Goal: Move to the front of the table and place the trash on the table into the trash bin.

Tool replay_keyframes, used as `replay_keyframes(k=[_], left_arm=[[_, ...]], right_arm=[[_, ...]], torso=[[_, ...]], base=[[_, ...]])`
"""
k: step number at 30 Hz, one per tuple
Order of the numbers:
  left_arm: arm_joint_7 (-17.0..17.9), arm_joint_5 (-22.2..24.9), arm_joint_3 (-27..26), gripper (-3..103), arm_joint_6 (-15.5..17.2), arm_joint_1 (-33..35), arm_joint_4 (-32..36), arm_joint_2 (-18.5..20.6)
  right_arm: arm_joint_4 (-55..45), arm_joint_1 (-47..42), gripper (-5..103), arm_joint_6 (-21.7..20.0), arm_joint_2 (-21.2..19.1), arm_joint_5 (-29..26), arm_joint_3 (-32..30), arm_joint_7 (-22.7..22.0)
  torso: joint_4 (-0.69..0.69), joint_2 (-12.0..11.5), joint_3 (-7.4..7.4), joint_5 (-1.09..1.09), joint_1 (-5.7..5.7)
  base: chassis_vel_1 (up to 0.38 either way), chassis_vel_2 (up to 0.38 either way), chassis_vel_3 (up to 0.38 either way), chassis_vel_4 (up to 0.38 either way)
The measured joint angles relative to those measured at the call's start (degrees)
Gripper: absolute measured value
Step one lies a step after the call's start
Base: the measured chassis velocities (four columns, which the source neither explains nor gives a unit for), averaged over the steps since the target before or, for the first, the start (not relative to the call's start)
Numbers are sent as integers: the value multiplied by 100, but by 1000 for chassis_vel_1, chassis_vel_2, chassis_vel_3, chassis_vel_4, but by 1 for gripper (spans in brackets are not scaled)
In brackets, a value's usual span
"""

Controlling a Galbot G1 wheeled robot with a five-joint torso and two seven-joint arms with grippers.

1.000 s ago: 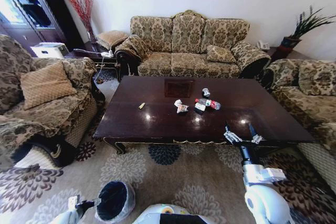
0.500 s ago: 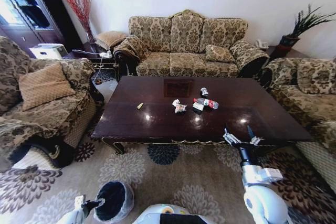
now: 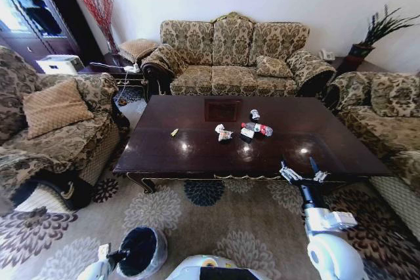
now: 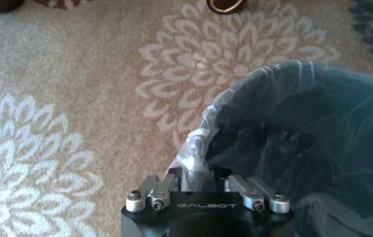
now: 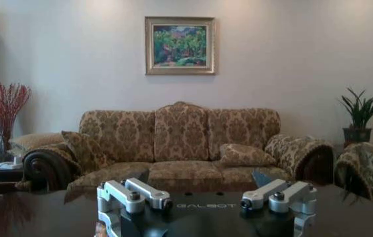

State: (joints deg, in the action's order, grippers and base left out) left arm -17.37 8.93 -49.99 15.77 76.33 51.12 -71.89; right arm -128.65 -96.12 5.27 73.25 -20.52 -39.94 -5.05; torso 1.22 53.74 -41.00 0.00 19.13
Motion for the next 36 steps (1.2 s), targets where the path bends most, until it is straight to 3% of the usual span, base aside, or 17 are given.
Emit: replay_keyframes(k=[4, 6, 8, 18, 21, 22, 27, 29, 31, 32, 36], left_arm=[[-27, -3, -19, 15, -7, -1, 9, 4], [-27, 0, -25, 15, -7, 2, 25, -1], [-23, 21, -40, 4, -5, 14, 63, -28], [112, 381, -131, 0, 53, 255, 650, -170], [211, 688, -276, 0, 102, 671, 1621, -257], [211, 688, -276, 0, 102, 671, 1621, -257], [232, 838, -542, 0, 123, 1375, 2997, -271], [203, 909, -804, 0, 140, 1797, 3835, -258], [207, 939, -891, 0, 156, 1895, 4047, -256], [239, 1069, -1181, 0, 218, 2174, 4664, -248], [263, 1257, -1588, 0, 295, 2489, 5478, -258]], right_arm=[[37, 18, 100, -2, -30, -29, -28, -28], [58, 35, 100, -10, -39, -21, -33, -65], [114, 77, 100, -6, -44, -11, -40, -126], [255, 119, 100, 152, -48, -123, -74, -115], [363, 166, 100, 273, -23, -310, -79, 33], [363, 166, 100, 273, -23, -310, -79, 33], [632, 301, 100, 493, 38, -400, -35, 197], [810, 362, 100, 611, 80, -431, 27, 291], [864, 379, 100, 647, 91, -443, 42, 311], [994, 418, 100, 730, 113, -459, 70, 351], [1162, 466, 100, 897, 130, -446, 95, 392]], torso=[[0, 0, 0, 1, 0], [1, 0, 0, 2, 0], [-1, 0, 0, -1, 0], [1, 0, 0, -1, 0], [-2, 0, 0, -2, 0], [-2, 0, 0, -2, 0], [2, 0, 0, 4, 0], [0, 0, 0, -2, 0], [-1, 0, 0, -3, 0], [0, 0, 0, 5, 0], [1, 0, 0, -1, 0]], base=[[0, 0, 0, 0], [0, 0, 0, 0], [0, 0, 0, 0], [0, 0, 0, 0], [0, 0, 0, 0], [0, 0, 0, 0], [0, 0, 0, 0], [0, 0, 0, 0], [0, 0, 0, 0], [0, 0, 0, 0], [0, 0, 0, 0]])
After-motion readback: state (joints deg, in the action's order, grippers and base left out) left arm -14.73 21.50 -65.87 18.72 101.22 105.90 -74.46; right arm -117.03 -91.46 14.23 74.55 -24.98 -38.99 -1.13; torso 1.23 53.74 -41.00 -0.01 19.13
